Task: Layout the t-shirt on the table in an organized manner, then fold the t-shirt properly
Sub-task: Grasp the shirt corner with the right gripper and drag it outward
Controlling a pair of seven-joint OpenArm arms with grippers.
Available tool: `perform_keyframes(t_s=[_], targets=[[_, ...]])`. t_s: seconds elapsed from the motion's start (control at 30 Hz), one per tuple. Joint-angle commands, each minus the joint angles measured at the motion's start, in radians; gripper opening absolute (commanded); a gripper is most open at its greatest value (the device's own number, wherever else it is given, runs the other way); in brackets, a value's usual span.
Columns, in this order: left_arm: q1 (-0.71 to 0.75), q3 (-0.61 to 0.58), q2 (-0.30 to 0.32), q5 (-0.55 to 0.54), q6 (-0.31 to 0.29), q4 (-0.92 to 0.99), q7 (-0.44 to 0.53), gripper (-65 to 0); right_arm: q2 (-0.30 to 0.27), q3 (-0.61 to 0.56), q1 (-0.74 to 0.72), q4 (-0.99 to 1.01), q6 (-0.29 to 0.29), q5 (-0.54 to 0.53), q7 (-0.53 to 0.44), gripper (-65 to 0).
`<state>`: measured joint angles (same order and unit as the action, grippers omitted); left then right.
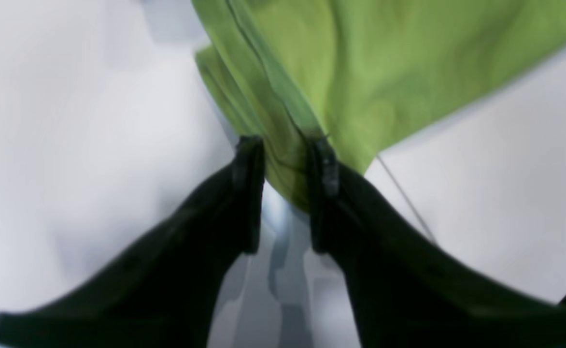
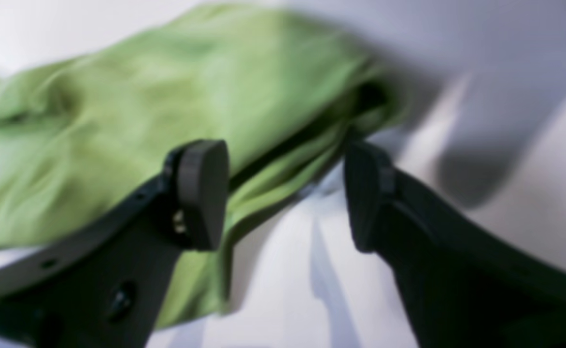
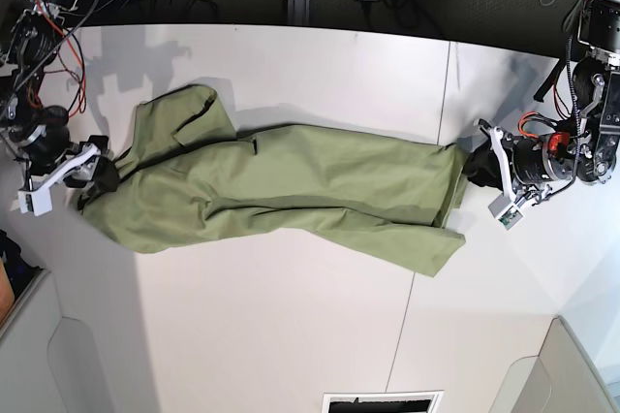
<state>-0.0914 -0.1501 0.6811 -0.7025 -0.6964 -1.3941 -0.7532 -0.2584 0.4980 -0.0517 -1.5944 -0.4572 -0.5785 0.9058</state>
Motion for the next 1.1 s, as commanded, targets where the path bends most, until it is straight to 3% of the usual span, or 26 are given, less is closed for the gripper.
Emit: perform_keyframes(t_s=[0.0, 0.13, 0.27, 0.5, 0.57, 0.67, 0.73, 0.87, 1.07], targets=[[-0.022, 0.010, 0.021, -0.035, -0.002, -0.013, 0.002, -46.8, -0.005, 0.007, 0.020, -0.036, -0.020, -0.028, -0.015, -27.7], [-0.022, 0.011, 0.054, -0.120, -0.002, -0.013, -0.004, -46.6, 0.069, 0.008, 0.152, -0.143, -0.047, -0.063, -0.015, -27.7], [-0.022, 0.014, 0.079, -0.133, -0.002, -0.013, -0.003, -37.5, 0.158, 0.008, 0.256, -0.203, -0.073, -0.065, -0.047, -27.7], [-0.021, 0.014, 0.055, -0.150, -0.002, -0.013, 0.005, -36.1, 0.259, 0.005, 0.252, -0.138, -0.070, 0.050, -0.200, -28.0], [-0.019, 0.014, 0.028, -0.113, -0.002, -0.012, 0.005, -36.2, 0.258, 0.004, 0.238, -0.109, -0.069, 0.060, -0.199, -34.0], [-0.019, 0.014, -0.016, -0.049, -0.002, 0.011, 0.015, -36.2, 0.258, 0.004, 0.217, -0.080, -0.070, 0.079, -0.198, -52.4], [-0.019, 0.014, -0.038, -0.025, -0.002, 0.037, 0.016, -39.4, 0.258, 0.004, 0.212, -0.079, -0.070, 0.089, -0.199, -57.3], [-0.019, 0.014, -0.055, -0.011, -0.002, 0.108, 0.019, -63.0, 0.241, 0.004, 0.211, -0.078, -0.069, 0.135, -0.195, -62.5], [-0.019, 0.014, -0.023, 0.155, 0.004, 0.192, 0.076, -65.0, 0.150, 0.008, 0.216, -0.077, -0.006, 0.219, -0.193, -62.8]])
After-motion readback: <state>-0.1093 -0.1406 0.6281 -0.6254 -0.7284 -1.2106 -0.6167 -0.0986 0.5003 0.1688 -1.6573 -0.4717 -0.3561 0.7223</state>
